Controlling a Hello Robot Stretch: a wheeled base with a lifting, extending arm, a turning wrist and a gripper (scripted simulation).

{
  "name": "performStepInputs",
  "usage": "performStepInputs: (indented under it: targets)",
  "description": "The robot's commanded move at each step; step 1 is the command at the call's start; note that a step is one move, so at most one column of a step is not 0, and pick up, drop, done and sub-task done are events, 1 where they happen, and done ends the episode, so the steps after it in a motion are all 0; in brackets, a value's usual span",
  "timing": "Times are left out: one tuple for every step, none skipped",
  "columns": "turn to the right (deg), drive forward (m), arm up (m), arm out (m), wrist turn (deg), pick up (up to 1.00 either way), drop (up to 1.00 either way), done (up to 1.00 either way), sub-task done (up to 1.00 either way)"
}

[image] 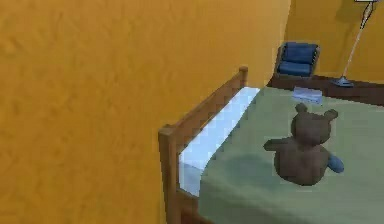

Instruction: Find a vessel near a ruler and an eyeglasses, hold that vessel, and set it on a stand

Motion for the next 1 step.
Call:
performStepInputs:
  targets:
    - [-45.0,0.0,0.0,0.0,0.0,0.0,0.0,0.0,0.0]
